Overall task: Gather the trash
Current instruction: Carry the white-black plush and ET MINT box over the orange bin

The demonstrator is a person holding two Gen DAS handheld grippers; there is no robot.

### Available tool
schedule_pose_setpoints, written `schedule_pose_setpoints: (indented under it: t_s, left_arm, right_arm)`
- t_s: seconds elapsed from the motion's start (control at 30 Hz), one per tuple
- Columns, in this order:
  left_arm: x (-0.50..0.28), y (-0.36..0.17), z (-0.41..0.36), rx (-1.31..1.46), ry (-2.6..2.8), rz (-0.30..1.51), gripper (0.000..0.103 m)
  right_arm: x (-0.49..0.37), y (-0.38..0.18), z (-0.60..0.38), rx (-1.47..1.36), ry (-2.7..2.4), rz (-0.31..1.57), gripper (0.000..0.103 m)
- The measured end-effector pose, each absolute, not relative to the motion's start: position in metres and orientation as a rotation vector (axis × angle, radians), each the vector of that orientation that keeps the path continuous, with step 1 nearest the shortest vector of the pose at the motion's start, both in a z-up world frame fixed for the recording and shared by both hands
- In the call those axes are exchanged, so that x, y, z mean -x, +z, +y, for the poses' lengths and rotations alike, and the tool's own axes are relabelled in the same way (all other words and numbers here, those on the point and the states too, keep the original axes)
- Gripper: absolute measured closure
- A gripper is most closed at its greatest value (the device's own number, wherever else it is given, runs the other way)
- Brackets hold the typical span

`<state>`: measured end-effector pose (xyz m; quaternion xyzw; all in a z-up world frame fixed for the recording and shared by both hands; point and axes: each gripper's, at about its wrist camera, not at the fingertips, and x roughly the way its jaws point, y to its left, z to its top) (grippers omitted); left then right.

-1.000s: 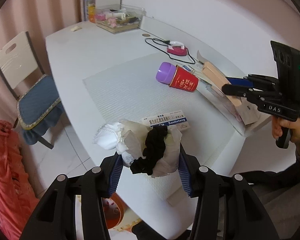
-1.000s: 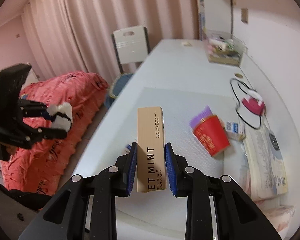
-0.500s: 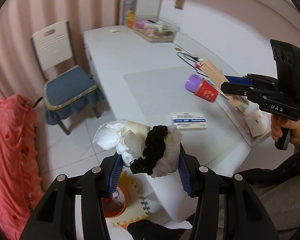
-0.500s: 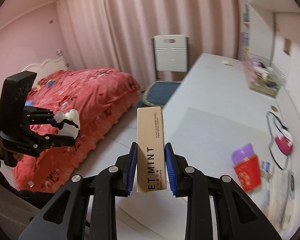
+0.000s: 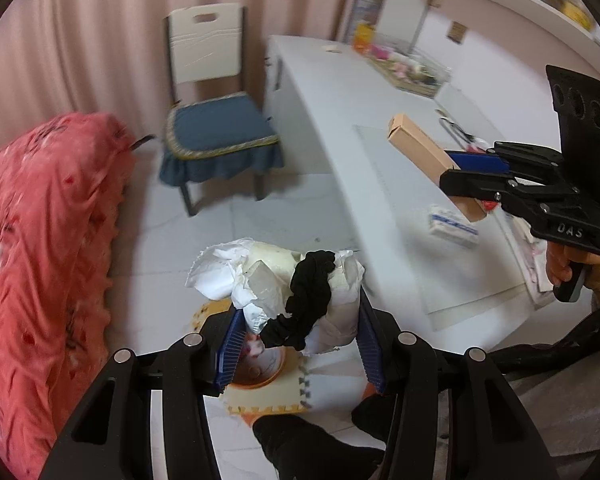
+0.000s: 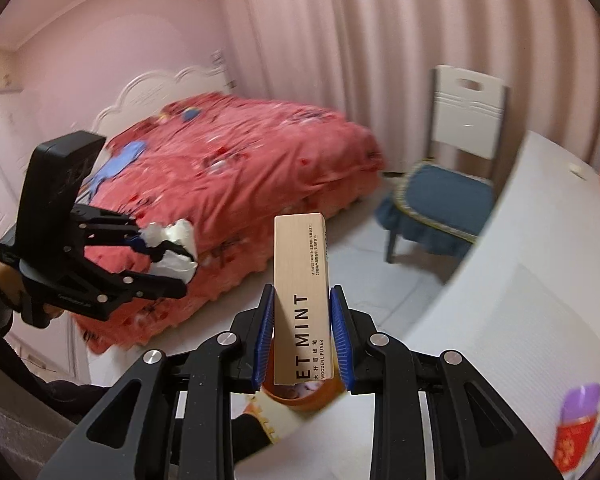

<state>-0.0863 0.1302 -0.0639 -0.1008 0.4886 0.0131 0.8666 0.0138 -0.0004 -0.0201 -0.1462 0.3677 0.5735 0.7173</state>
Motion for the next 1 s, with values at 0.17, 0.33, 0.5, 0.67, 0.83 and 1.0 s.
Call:
schedule_pose_setpoints:
  t_s: [0.17, 0.33, 0.5, 0.67, 0.83, 1.0]
  left_arm:
    - [0.099, -0.077, 0.154, 0.243, 0.066, 1.054, 0.051]
    - [0.108, -0.095, 0.177, 0.277, 0.078, 1.089, 0.051]
    - [0.107, -0.125, 0.199, 0.297, 0.063, 1.148, 0.051]
    - [0.099, -0.158, 0.218, 0.315, 0.035, 1.2, 0.051]
    - [0.087, -0.205, 0.234, 0.365, -0.007, 1.25, 0.051]
    - [0.078, -0.249, 0.244, 0.403, -0.044, 1.305, 0.051]
  right_arm:
    - [0.005, -0.035, 0.052, 0.4, 1.365, 0.85, 0.075]
    - [0.023, -0.054, 0.093, 0.475, 1.43, 0.88, 0.075]
    - [0.032, -0.083, 0.13, 0.552, 1.47, 0.927, 0.075]
    - [0.028, -0.126, 0.16, 0.603, 1.47, 1.015, 0.075]
    - [0.023, -0.18, 0.182, 0.653, 1.449, 1.119, 0.075]
    - [0.023, -0.23, 0.2, 0.721, 1.431, 1.207, 0.075]
